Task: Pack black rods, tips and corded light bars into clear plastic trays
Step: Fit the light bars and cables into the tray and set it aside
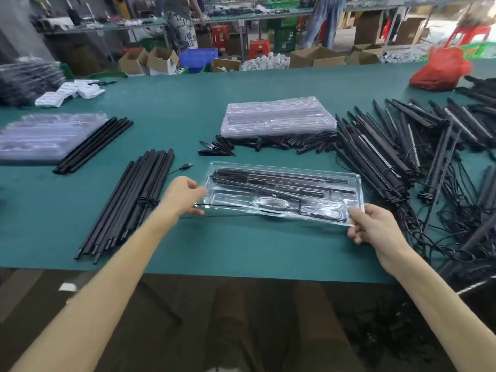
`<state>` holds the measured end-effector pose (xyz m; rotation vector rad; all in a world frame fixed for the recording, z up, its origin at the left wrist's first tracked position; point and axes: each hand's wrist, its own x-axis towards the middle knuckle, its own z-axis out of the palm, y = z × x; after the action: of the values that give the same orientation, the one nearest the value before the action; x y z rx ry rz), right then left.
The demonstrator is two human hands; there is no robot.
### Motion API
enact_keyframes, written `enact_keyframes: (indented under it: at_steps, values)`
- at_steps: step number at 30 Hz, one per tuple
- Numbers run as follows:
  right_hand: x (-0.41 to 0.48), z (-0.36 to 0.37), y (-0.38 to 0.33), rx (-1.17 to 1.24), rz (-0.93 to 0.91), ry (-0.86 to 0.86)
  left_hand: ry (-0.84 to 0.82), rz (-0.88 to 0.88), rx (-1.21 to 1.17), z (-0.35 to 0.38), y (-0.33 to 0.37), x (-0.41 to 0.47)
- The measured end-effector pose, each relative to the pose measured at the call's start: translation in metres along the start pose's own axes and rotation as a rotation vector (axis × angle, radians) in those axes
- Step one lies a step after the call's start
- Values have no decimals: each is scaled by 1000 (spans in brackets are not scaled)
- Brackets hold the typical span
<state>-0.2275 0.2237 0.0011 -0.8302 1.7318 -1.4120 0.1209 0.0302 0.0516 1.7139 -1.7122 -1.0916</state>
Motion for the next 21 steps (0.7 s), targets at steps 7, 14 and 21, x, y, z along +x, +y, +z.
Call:
enact_keyframes:
  at_steps: [7,14,21]
  values:
    - [0,2,-2,20,12,7,209,618,340,70,-3,-77]
    - [-1,-2,-3,51,33,24,426,964,697,104,9,-79]
    - [-1,-4,-4,93,56,35,148,1015,889,111,33,-49]
